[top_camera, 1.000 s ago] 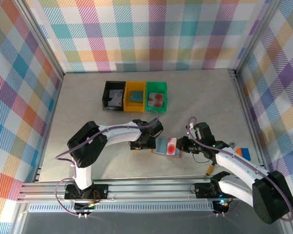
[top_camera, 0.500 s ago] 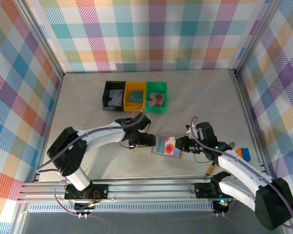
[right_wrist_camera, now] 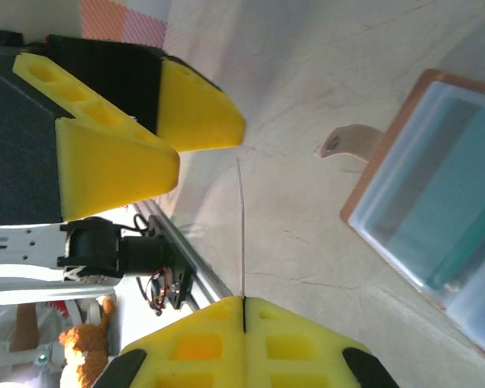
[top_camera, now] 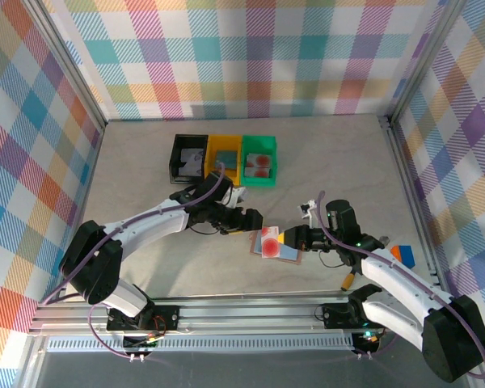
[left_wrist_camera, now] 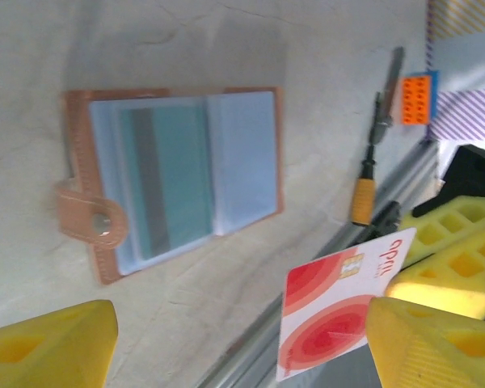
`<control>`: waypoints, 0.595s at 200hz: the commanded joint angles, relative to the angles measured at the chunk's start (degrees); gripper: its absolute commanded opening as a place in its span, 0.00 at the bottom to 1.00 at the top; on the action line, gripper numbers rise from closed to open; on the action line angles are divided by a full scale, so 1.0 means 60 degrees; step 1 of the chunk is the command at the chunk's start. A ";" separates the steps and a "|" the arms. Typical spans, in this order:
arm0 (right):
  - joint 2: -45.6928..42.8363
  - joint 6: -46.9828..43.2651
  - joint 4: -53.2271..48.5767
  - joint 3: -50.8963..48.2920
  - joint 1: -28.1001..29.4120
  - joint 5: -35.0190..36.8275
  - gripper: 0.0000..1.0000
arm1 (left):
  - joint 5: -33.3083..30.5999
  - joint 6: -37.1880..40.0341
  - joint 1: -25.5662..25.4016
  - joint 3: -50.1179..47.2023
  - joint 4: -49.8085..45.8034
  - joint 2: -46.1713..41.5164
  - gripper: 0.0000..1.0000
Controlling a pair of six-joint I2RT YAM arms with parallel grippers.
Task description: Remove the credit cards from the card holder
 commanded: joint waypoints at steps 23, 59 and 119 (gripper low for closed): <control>0.0217 0.0166 0.1058 0.0215 -0.0015 -0.1265 0.00 | 0.2066 0.0105 0.0070 -0.0469 0.1538 -0.0203 0.79; 0.0396 0.0228 0.1323 0.0268 0.0083 -0.1614 0.00 | 0.2461 0.0071 0.0070 -0.0721 0.1955 -0.0117 0.77; 0.0433 0.0211 0.1368 0.0275 0.0208 -0.1652 0.00 | 0.3203 -0.0433 0.0055 -0.1032 0.2974 -0.0145 0.71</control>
